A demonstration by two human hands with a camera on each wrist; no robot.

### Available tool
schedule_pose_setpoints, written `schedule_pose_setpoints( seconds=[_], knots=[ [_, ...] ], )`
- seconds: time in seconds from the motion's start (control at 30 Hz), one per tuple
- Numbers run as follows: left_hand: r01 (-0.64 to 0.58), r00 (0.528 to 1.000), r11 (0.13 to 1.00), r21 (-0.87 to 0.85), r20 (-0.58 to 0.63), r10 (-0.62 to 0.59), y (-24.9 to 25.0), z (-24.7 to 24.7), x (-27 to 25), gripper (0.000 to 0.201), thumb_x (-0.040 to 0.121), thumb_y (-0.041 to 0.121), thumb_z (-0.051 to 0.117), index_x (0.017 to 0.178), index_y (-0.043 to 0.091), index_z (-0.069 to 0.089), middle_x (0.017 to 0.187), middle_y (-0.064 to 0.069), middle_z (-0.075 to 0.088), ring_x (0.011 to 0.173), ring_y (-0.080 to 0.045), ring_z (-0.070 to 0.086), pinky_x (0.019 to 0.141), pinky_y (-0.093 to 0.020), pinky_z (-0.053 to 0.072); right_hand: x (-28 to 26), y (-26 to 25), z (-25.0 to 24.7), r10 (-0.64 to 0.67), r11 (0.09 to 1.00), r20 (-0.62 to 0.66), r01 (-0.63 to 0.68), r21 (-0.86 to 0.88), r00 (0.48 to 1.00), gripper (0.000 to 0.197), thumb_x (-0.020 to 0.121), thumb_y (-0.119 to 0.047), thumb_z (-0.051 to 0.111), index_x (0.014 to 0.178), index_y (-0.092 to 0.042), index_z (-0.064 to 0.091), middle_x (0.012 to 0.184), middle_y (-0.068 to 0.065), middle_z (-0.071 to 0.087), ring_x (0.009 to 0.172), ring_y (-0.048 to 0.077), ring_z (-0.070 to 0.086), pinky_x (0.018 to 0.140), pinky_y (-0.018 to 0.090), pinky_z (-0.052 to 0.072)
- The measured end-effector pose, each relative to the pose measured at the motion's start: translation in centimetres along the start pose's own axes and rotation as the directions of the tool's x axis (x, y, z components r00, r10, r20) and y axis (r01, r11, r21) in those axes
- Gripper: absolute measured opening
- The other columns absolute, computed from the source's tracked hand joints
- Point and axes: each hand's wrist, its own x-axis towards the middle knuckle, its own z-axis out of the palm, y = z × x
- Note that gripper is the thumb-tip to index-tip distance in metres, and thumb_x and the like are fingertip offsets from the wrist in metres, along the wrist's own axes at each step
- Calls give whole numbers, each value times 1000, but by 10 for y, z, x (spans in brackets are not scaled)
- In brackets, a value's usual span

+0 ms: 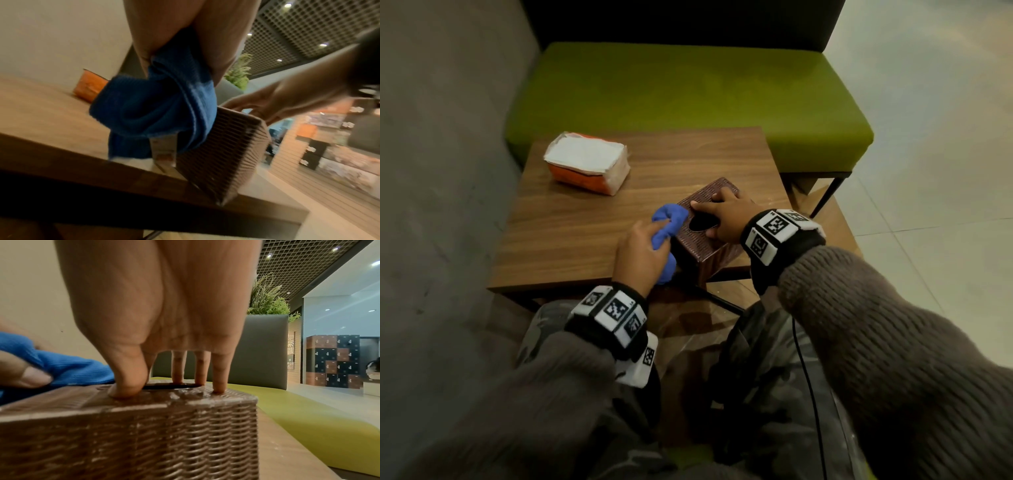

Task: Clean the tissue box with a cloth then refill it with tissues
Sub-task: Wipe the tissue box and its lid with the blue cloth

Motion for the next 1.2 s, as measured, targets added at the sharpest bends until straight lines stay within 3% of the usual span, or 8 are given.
schedule_pose_setpoints(
  seconds=[0.2,0.37,0.47,0.53,0.67,0.8,0.97,1.2],
  knots=[
    [-249,954,968,35,183,238,11,15,-66,29,84,9,62,113,13,66,104,-4,60,93,-14,58,78,-21,43,2,2,5,2,1000,-31,-1,14,1000,63,96,-35,54,150,-43,22,155,11,18,141,40,19,116,46,24],
    [-126,987,991,-39,95,129,-2,-1,-30,25,85,8,61,109,12,66,105,-4,62,92,-13,57,78,-21,41,5,-2,6,35,999,-54,-35,3,998,62,96,-44,52,150,-46,21,156,11,18,142,40,18,114,52,28],
    [48,999,998,-42,-10,-49,-6,-9,2,8,86,8,60,87,5,67,80,-11,61,74,-18,52,64,-22,33,4,-2,4,37,999,-47,-37,1,998,63,96,-44,53,150,-46,20,153,11,20,141,40,18,113,52,30],
    [41,999,999,-22,-12,-41,-3,-14,26,11,85,5,60,76,4,65,69,-10,58,69,-27,54,61,-24,32,4,-2,4,33,999,-45,-33,0,998,63,96,-45,52,150,-46,20,153,11,20,142,40,17,113,52,30],
    [-53,996,999,8,66,53,0,-8,57,18,85,5,61,99,-2,68,101,-20,69,96,-33,63,77,-26,43,5,-2,4,39,999,-43,-39,-1,998,63,95,-45,53,150,-46,21,155,11,18,142,40,16,114,52,28],
    [-32,999,999,18,27,32,-1,4,24,18,85,14,62,97,3,69,92,-18,68,87,-31,63,75,-35,48,5,-3,4,38,999,-45,-38,2,998,64,95,-44,53,150,-45,20,153,11,20,142,40,16,112,52,31],
    [-52,998,996,-68,28,54,5,13,-27,17,85,18,65,96,5,69,89,-7,63,82,-15,59,69,-17,42,6,-5,2,36,999,-44,-37,-30,998,65,94,-47,54,150,-45,21,155,12,18,142,42,16,112,52,32],
    [-67,997,963,260,56,55,-3,-15,23,29,87,18,58,115,17,66,117,-11,60,103,-30,57,79,-38,46,-6,-3,-8,-15,996,-64,9,-91,998,68,90,-50,60,150,-33,32,141,13,37,129,38,39,103,42,38]
  ],
)
